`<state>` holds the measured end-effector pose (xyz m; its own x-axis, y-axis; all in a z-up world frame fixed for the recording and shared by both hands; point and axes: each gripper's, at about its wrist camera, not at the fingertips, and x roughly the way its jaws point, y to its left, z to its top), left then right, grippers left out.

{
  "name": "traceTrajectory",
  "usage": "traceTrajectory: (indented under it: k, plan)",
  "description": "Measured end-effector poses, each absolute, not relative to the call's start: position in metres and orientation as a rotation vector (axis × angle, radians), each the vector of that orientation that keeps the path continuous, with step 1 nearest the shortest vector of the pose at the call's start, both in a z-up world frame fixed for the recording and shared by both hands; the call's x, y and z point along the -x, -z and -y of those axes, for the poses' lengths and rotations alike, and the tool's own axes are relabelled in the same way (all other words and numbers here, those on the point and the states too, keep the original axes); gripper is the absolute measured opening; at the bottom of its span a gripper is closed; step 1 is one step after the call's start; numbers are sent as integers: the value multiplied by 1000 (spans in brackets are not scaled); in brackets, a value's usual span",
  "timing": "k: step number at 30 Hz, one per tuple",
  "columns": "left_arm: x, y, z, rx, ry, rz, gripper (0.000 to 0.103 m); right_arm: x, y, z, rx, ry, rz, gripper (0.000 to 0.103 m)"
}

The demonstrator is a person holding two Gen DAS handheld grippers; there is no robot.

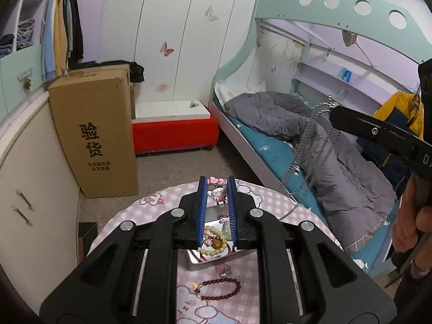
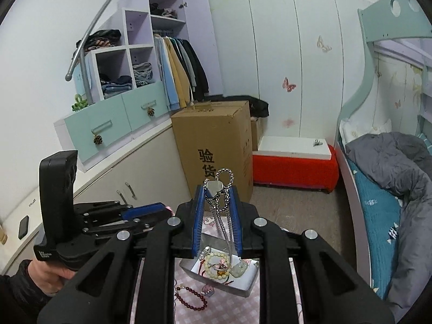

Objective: Organize jewelry
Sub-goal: 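Lift and carry the pink charm and silver chain over the grey box, then open both grippers to drop the charm and chain into the box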

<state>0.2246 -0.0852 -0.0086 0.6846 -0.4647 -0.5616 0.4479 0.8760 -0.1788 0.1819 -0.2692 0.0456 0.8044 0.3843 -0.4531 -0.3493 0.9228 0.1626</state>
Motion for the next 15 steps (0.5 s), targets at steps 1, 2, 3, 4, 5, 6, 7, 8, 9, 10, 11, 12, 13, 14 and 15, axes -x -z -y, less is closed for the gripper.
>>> traceTrajectory:
  k: [1, 2, 3, 4, 5, 6, 7, 8, 9, 10, 11, 12, 13, 14, 15]
  plan:
    - [-228, 11, 88, 30, 515, -646, 14, -189, -40, 268, -75, -390, -517, 17]
    - [-232, 14, 91, 31, 519, -656, 14, -194, -34, 268, -80, -391, -536, 17]
    - [-235, 17, 94, 31, 524, -666, 14, -198, -31, 269, -84, -390, -549, 17]
    - [-238, 20, 97, 32, 526, -674, 15, -202, -26, 268, -85, -387, -565, 17]
    - [-241, 24, 97, 36, 526, -682, 15, -208, -16, 268, -87, -385, -591, 17]
    - [-245, 29, 99, 40, 531, -697, 15, -214, -6, 268, -94, -384, -620, 17]
    - [-249, 34, 101, 38, 534, -715, 15, -219, 3, 268, -103, -381, -646, 17]
    - [-252, 39, 102, 29, 531, -728, 16, -224, 10, 269, -114, -377, -670, 17]
    - [-256, 47, 106, -5, 502, -753, 19, -228, 19, 270, -127, -375, -697, 19]
    - [-258, 52, 108, -33, 470, -768, 42, -233, 31, 274, -147, -363, -728, 21]
    - [-259, 56, 109, -58, 425, -777, 83, -235, 36, 276, -161, -347, -742, 25]
    - [-257, 57, 107, -61, 398, -754, 92, -236, 43, 281, -186, -328, -750, 45]
    - [-255, 57, 104, -56, 384, -735, 95, -236, 46, 285, -204, -308, -749, 73]
    - [-253, 56, 99, -36, 376, -725, 95, -234, 48, 291, -222, -265, -739, 85]
    - [-251, 56, 95, -21, 367, -723, 95, -233, 50, 295, -245, -253, -729, 95]
